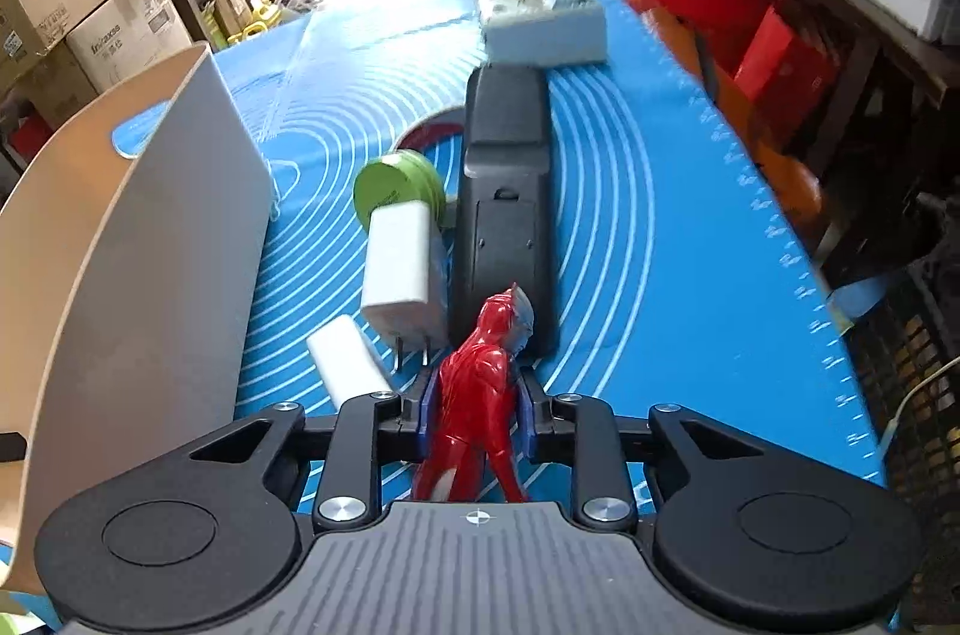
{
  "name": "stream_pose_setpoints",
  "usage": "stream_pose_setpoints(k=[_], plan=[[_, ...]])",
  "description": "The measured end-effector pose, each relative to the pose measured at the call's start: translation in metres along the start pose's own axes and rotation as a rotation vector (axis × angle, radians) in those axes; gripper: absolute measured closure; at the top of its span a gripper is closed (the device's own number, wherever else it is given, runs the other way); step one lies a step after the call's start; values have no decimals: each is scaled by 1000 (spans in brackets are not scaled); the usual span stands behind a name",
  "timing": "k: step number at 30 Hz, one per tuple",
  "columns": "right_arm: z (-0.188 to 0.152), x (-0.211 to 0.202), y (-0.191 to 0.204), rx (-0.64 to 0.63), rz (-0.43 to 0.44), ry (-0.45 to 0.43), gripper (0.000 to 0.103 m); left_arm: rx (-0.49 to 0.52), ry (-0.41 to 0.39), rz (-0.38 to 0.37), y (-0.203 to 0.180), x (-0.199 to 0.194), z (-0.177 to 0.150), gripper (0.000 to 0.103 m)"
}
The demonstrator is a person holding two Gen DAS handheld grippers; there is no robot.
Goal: Organize rigid objects
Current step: 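Lift the red figure into the basket and open the right tool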
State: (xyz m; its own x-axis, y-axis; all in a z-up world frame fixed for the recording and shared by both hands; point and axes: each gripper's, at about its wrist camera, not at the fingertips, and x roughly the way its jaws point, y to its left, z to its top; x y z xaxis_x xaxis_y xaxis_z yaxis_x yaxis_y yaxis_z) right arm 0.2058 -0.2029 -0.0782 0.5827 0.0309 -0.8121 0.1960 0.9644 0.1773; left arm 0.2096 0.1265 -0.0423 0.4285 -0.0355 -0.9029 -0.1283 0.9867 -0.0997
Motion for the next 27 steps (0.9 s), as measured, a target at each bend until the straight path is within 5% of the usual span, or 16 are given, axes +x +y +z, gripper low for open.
stream_pose_setpoints(k=[9, 17, 27], plan=[[28, -48, 14, -53, 13, -125, 68, -2, 2, 0, 0, 1, 0, 96], [69, -82, 65, -129, 117, -263, 68, -2, 2, 0, 0, 1, 0, 96], [83, -67, 145, -223, 251, -264, 68, -3, 3, -3, 0, 2, 0, 96]])
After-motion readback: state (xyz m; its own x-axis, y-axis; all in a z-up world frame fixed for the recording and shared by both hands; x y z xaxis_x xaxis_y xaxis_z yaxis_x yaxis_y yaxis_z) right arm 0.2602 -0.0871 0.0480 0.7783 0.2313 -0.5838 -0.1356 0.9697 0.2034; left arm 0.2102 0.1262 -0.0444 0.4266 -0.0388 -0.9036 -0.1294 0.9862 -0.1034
